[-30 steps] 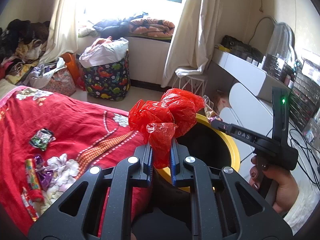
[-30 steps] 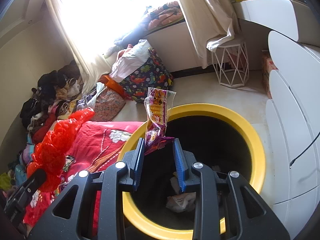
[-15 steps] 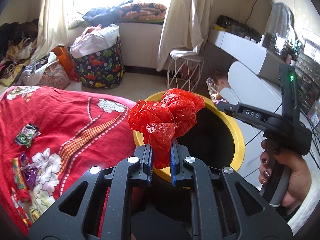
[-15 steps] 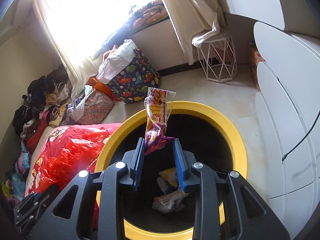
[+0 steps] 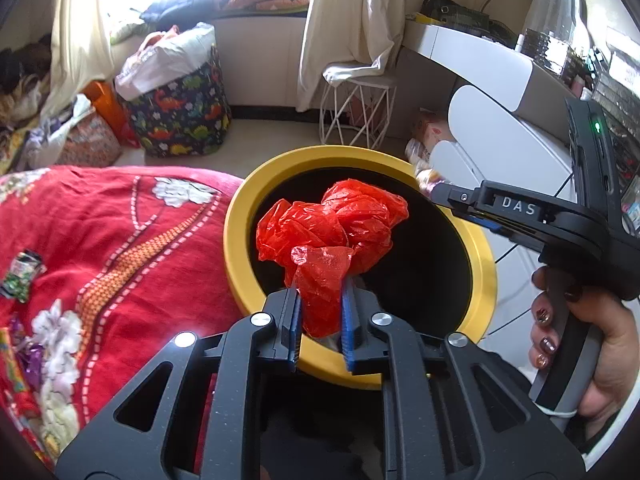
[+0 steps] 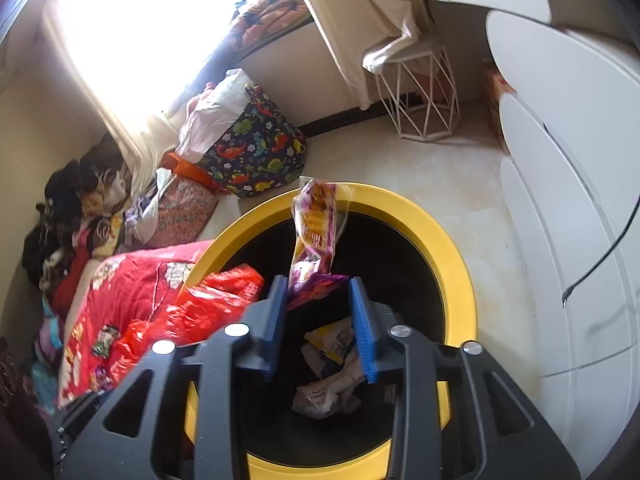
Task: Collect trash
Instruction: 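Lower both held wrappers into the bin and open both tools, then move both open tools back over the remaining wrappers on the bed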
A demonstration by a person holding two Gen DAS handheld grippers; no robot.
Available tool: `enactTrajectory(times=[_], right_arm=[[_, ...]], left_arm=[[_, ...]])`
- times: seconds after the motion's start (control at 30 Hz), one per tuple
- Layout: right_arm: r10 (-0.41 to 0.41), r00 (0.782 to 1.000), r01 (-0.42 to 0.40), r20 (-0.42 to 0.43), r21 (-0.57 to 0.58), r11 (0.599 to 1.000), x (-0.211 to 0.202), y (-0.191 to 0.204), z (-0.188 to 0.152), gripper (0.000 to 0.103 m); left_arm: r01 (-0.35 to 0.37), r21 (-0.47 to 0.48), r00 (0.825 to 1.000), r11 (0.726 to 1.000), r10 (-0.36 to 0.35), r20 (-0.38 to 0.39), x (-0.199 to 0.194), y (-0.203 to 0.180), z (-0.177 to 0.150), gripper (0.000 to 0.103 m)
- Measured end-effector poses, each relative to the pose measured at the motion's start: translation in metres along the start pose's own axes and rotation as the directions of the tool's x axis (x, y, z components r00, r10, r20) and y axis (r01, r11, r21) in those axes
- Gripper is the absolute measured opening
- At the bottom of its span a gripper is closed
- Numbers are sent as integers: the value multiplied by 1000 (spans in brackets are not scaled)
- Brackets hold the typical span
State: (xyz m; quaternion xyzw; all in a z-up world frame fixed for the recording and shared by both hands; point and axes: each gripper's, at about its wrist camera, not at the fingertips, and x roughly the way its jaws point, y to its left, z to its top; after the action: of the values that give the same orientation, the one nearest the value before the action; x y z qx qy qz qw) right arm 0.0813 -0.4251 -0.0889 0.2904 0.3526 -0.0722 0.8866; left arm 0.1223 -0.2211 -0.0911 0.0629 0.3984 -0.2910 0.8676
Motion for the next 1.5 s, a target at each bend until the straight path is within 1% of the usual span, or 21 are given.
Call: enactTrajectory(times=[0.03, 0.07, 0.1, 0.17, 0.23, 0.33, 0.47, 0.7, 0.8, 0.93, 1.2, 1.5], right_arm=[[-3, 1000, 3, -2, 4, 1000, 1, 0, 0, 48], [-8, 1000, 8, -2, 6, 1000, 1, -1, 0, 53], [-9, 1000, 9, 0, 9, 1000, 1, -2, 0, 54], [-11, 1000, 11, 2, 13, 1000, 2, -2, 0, 60], [-13, 1000, 13, 2, 14, 1000, 3, -2, 0, 62], [-12, 1000, 12, 2, 8, 1000, 3, -1, 0, 64], [-13, 1000, 13, 9, -16, 1000, 3, 5, -2, 67], [-6, 1000, 7, 14, -64, 998, 0, 19, -5, 67], [5, 1000, -4, 14, -93, 996, -1, 28, -8, 67], [22, 1000, -19, 19, -137, 990, -2, 42, -11, 67], [69, 997, -63, 21, -221, 973, -6, 75, -21, 67], [121, 992, -110, 19, -298, 948, -8, 113, -33, 71]], left_arm=[[-1, -15, 1000, 1000, 1, 3, 0, 2, 0, 41], [0, -25, 1000, 1000, 0, 7, 0, 4, 1, 54], [5, -40, 1000, 999, -4, 15, -1, 6, 1, 71], [20, -63, 1000, 998, -19, 25, -4, 9, 1, 75], [3, -67, 999, 998, -1, 32, -6, 8, 2, 90], [1, -76, 999, 997, 2, 49, -10, 10, 1, 92], [-13, -88, 998, 996, 19, 64, -17, 13, 0, 92], [-32, -108, 995, 994, 42, 88, -30, 23, -2, 92], [-57, -108, 992, 993, 68, 102, -37, 28, -3, 92], [-91, -110, 986, 990, 105, 129, -47, 34, -3, 92], [-143, -152, 969, 978, 170, 180, -70, 56, -7, 92], [-199, -222, 944, 955, 247, 216, -97, 91, -18, 92]])
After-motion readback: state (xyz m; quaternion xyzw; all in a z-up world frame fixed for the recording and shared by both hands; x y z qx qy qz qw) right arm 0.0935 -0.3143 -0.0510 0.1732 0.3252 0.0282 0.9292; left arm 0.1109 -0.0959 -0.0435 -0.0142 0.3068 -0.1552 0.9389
